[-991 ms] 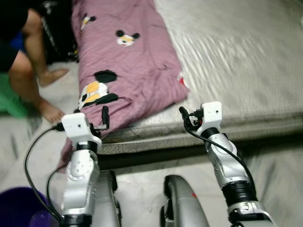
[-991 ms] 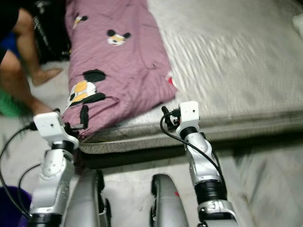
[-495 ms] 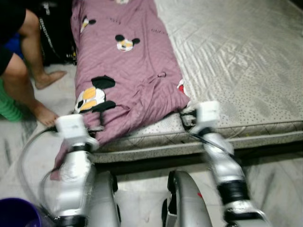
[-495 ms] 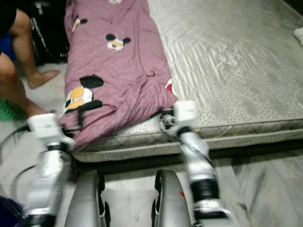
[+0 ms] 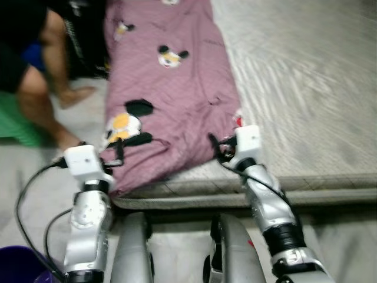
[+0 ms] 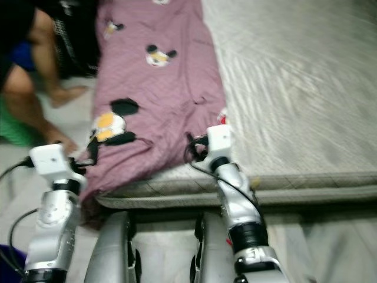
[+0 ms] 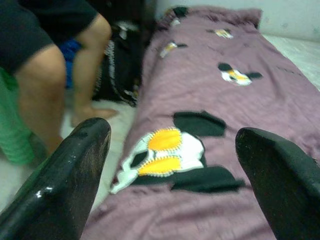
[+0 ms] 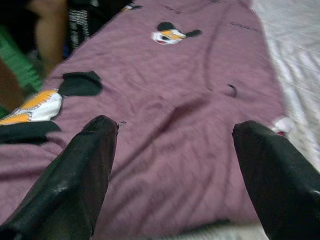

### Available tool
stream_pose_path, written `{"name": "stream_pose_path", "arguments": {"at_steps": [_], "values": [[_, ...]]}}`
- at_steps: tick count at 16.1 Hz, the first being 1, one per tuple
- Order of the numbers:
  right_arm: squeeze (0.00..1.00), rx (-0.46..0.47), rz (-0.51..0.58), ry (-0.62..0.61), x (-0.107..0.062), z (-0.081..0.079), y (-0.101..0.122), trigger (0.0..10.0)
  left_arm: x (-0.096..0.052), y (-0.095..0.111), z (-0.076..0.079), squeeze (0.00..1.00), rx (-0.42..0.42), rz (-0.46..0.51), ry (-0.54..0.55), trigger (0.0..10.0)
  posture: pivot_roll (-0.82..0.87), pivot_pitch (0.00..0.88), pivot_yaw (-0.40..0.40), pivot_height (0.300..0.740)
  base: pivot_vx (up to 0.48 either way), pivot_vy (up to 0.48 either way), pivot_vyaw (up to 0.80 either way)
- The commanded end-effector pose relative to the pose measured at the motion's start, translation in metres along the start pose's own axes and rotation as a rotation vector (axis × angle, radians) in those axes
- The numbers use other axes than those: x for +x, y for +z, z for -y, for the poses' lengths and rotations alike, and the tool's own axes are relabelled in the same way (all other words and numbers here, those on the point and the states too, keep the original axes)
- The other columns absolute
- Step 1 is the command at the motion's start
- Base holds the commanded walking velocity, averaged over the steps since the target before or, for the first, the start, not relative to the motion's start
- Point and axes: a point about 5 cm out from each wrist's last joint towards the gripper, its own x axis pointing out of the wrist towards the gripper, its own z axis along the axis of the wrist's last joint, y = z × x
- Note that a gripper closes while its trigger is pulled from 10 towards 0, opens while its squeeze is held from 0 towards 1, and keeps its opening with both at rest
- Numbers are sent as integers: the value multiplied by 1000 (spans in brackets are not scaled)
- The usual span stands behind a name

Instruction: Clean up the room

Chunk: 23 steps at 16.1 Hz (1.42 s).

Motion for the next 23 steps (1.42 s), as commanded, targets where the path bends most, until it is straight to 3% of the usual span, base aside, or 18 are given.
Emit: {"name": "stream_pose_path", "arguments": {"at_steps": [1,9,12,15,17,18,20,23], "values": [[0,-17,-23,-51,-6,16,-5,10000,-1,-4,11,0,-22,-27,-28,10000,-14,141,-30,592,0,0,0],[0,-6,-31,-41,-4,14,-7,10000,-1,-4,13,0,-25,-30,-29,10000,-6,143,-29,592,0,0,0],[0,8,-40,-37,-6,10,-10,10000,-5,-1,11,0,-20,-23,-24,10000,4,164,-26,557,0,0,0],[0,-1,-95,-3,-5,10,-17,10000,-7,8,10,0,9,18,-2,10000,15,185,-20,557,0,0,0],[0,0,-139,46,-1,9,-21,10000,-9,11,-2,0,64,26,77,10000,34,201,-14,557,0,0,0],[0,7,-154,77,4,4,-21,10000,-13,12,-15,0,140,23,138,10000,48,205,-14,557,0,0,0],[0,16,-141,101,17,-13,-17,10000,-28,12,-43,0,159,-18,213,10000,121,228,-18,557,0,0,0],[0,51,-110,108,35,-29,-4,10000,-38,17,-54,0,186,-24,229,10000,167,247,-19,557,0,0,0]]}}
